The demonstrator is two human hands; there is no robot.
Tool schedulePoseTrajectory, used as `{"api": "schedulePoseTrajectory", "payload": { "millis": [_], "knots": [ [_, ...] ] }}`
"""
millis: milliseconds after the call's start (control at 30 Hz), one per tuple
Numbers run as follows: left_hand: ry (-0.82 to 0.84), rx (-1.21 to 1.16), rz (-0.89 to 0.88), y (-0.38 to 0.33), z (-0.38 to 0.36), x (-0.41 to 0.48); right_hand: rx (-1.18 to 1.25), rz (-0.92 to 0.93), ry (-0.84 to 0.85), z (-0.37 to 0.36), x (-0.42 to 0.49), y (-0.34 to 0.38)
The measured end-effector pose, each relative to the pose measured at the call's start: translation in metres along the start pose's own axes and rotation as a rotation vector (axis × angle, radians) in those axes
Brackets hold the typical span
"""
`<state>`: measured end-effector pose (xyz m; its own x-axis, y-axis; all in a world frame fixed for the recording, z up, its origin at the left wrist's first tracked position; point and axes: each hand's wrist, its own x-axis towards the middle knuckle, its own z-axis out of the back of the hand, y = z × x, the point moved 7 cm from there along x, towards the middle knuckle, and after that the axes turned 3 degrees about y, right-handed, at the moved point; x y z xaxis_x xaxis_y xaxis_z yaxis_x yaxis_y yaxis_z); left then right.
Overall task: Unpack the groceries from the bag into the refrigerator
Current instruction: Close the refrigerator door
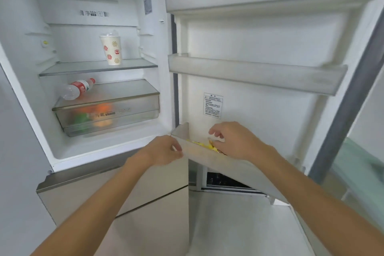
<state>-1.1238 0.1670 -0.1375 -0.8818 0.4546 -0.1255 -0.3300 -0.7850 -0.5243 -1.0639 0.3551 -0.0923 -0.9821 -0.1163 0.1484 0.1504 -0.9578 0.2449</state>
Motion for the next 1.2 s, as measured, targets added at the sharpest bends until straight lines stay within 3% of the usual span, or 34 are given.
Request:
{"api": "schedulePoseTrajectory", "payload": {
  "millis": [167, 267, 333, 400, 500, 600, 733, 833, 967, 1100, 1200],
  "knots": [
    [-0.203, 0.088, -0.198, -0.103, -0.009, -0.03, -0.029, -0.004, -0.143, 0.063, -0.079, -0.038],
    [-0.573, 0.313, -0.405, -0.178, 0.012, -0.053, -0.19, 0.078, -0.374, 0.116, -0.12, -0.045],
    [-0.809, 0.247, -0.591, -0.223, 0.029, -0.074, -0.259, 0.125, -0.579, 0.151, -0.146, -0.045],
    [-0.923, 0.218, -0.731, -0.259, 0.039, -0.084, -0.283, 0.123, -0.729, 0.178, -0.163, -0.048],
    [-0.803, 0.32, -0.806, -0.295, 0.033, -0.074, -0.308, 0.062, -0.785, 0.203, -0.167, -0.057],
    [-0.642, 0.469, -0.744, -0.304, 0.019, -0.059, -0.265, -0.039, -0.772, 0.219, -0.169, -0.071],
    [-0.658, 0.481, -0.715, -0.302, 0.022, -0.06, -0.097, -0.2, -0.882, 0.242, -0.188, -0.096],
    [-0.717, 0.408, -0.722, -0.295, 0.03, -0.069, -0.237, -0.277, -0.831, 0.243, -0.193, -0.108],
    [-0.844, 0.274, -0.744, -0.277, 0.04, -0.098, -0.481, -0.133, -0.776, 0.224, -0.199, -0.092],
    [-0.939, 0.194, -0.63, -0.249, 0.051, -0.127, -0.566, 0.043, -0.787, 0.215, -0.216, -0.057],
    [-0.959, 0.098, -0.534, -0.222, 0.058, -0.15, -0.667, 0.135, -0.696, 0.198, -0.225, -0.026]
  ]
}}
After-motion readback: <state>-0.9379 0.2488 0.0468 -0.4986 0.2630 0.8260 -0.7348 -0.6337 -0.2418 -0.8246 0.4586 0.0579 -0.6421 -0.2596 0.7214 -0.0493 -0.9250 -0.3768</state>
